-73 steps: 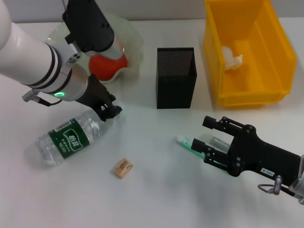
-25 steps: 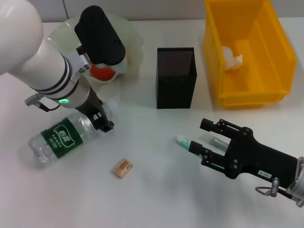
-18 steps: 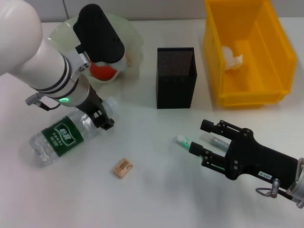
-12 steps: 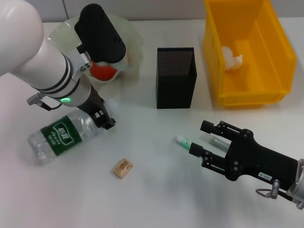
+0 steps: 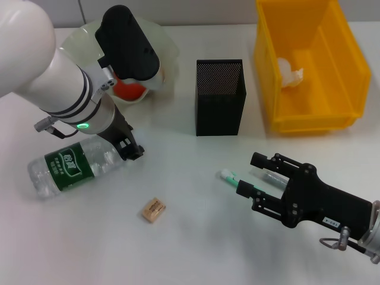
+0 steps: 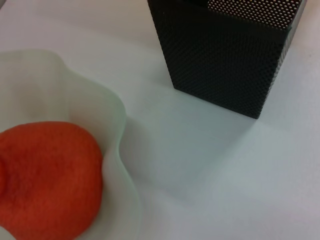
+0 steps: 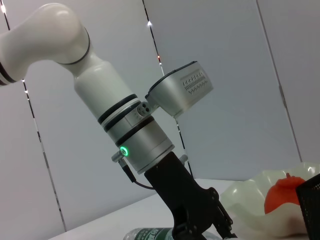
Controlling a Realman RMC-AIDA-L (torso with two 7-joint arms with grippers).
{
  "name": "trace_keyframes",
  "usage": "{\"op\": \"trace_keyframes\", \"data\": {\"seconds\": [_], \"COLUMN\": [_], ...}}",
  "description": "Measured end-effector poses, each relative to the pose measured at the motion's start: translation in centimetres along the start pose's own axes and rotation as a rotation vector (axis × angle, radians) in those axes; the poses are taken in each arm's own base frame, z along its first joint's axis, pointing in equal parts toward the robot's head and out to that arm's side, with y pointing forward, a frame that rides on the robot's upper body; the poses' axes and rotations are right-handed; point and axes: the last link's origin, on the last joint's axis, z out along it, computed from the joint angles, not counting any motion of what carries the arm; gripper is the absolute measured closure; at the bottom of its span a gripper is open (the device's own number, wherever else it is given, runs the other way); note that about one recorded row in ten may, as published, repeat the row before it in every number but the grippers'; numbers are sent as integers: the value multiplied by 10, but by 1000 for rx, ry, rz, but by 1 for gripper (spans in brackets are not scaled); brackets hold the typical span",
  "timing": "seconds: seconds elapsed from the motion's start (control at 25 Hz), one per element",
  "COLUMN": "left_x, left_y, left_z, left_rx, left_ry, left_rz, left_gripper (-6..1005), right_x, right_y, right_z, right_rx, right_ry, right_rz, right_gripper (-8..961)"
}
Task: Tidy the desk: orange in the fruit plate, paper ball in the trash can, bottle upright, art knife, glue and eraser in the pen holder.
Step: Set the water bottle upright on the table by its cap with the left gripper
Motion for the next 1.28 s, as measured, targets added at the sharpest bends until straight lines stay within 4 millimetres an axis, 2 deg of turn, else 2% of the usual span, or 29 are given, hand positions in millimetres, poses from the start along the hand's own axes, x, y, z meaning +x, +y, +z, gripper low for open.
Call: {"op": "trace_keyframes", "data": {"seconds": [0.2, 0.44, 0.6, 0.76, 1.08, 1.28], "left_x": [4, 20, 21, 17, -7, -18], "left_y": [1, 6, 6, 4, -2, -5], "left_z": [-7, -40, -49, -51, -60, -62], "left_rx": [10, 20, 47, 61, 10, 11], "left_ry": [33, 232, 287, 329, 504, 528], "left_rz": [4, -6, -6, -37, -129, -158], "left_gripper": [564, 561, 559, 556, 551, 549], "right_x": [0, -1, -1, -1, -2, -3], "right_y": [0, -1, -1, -1, -1, -2], "right_z": [0, 0, 1, 2, 2, 4], "right_rx": [2, 5, 2, 2, 1, -3], "right_ry": [-3, -5, -6, -6, -6, -7], "right_rz": [0, -1, -4, -5, -6, -9], "right_gripper": [276, 276, 276, 276, 276, 276]}}
